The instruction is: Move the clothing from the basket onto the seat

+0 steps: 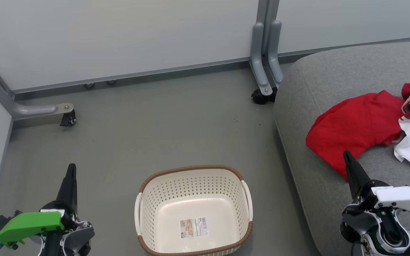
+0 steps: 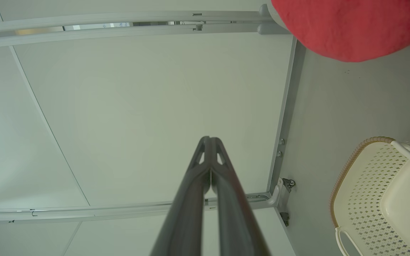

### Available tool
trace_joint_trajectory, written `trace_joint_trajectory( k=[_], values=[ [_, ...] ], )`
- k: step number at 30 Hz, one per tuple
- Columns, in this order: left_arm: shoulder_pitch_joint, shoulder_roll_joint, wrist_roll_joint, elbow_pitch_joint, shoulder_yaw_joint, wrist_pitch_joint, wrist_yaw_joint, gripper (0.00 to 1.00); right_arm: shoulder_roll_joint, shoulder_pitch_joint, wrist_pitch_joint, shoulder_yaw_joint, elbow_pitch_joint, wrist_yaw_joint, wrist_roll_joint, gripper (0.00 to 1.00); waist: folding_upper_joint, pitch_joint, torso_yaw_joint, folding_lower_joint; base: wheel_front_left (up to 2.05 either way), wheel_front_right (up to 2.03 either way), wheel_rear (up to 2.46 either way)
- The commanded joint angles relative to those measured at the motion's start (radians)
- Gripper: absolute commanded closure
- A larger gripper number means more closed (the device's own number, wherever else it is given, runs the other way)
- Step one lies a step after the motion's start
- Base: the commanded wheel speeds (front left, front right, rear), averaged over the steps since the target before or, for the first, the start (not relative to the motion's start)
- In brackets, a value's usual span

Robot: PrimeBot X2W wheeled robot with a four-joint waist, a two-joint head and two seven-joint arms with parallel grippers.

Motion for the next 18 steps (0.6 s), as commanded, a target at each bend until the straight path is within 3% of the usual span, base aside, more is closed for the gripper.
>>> trace_joint_trajectory(
  k=[1, 18],
  values=[
    [-0.016, -0.001, 0.004, 0.001, 0.004, 0.002, -0.004, 1.00, 0.002, -0.007, 0.005, -0.004, 0.003, 0.000, -0.006, 1.00, 0.0000, 0.000, 0.000, 0.0000, 0.00, 0.00, 0.00],
    [-0.017, -0.003, 0.008, 0.001, 0.008, 0.005, -0.004, 1.00, 0.003, -0.008, 0.008, -0.008, 0.003, 0.000, -0.009, 1.00, 0.0000, 0.000, 0.000, 0.0000, 0.00, 0.00, 0.00]
  ],
)
